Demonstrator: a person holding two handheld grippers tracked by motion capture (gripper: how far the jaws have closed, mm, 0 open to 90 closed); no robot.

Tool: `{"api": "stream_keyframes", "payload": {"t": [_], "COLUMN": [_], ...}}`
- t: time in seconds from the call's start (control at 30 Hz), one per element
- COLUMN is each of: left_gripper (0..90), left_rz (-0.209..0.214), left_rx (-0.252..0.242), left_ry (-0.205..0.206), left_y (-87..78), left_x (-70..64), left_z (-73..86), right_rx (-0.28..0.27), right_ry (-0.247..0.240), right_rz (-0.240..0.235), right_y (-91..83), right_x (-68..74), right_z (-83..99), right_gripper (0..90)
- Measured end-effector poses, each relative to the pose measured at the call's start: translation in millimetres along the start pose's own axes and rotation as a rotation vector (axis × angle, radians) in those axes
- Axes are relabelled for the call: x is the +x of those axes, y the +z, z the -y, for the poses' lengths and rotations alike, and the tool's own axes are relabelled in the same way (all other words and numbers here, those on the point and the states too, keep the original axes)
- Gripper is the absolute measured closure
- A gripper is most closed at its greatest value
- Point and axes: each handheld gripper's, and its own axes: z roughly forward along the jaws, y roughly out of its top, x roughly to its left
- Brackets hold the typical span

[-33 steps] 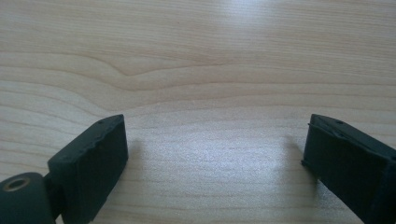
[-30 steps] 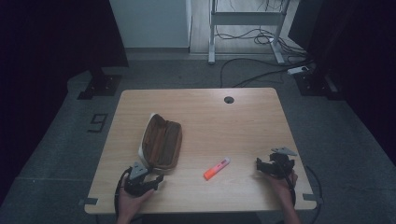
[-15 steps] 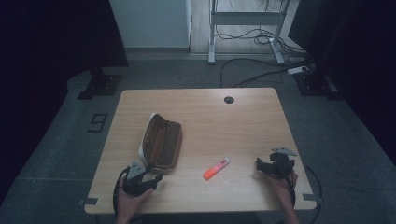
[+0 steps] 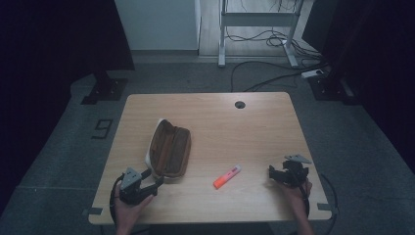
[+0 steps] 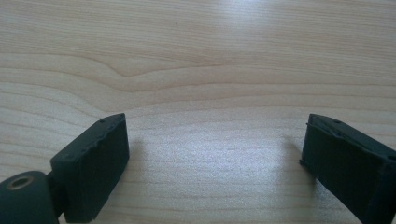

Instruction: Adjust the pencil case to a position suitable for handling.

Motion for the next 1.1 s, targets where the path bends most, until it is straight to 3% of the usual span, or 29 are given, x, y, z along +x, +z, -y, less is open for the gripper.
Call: {"api": "stream_keyframes", "payload": {"t": [0.1,0.3,0.5,0.8,1.1], "left_gripper": [36.8,26.5,25.1,25.0,23.9], "left_rz": [-0.01,-0.058,-0.094,-0.104,-0.117], "left_rx": [-0.013,-0.046,-0.061,-0.056,-0.028], "left_ry": [-0.007,-0.05,-0.089,-0.101,-0.082], "left_y": [-4.0,-14.0,-18.3,-12.1,11.5], "left_x": [2.5,11.6,23.7,29.9,29.2], "left_z": [-1.6,-6.1,-5.3,-6.6,-18.3], "right_rx": [0.0,0.0,-0.001,-0.002,-0.003], "right_ry": [0.0,0.0,0.001,0.0,0.0], "right_rz": [0.0,0.001,0.001,0.002,0.003], "right_y": [0.0,-0.1,-0.1,-0.1,-0.2], "right_x": [0.0,0.0,0.0,-0.2,-0.3], "right_z": [0.0,0.0,0.0,0.1,0.1], "right_gripper": [7.2,7.3,7.5,7.7,8.0]}}
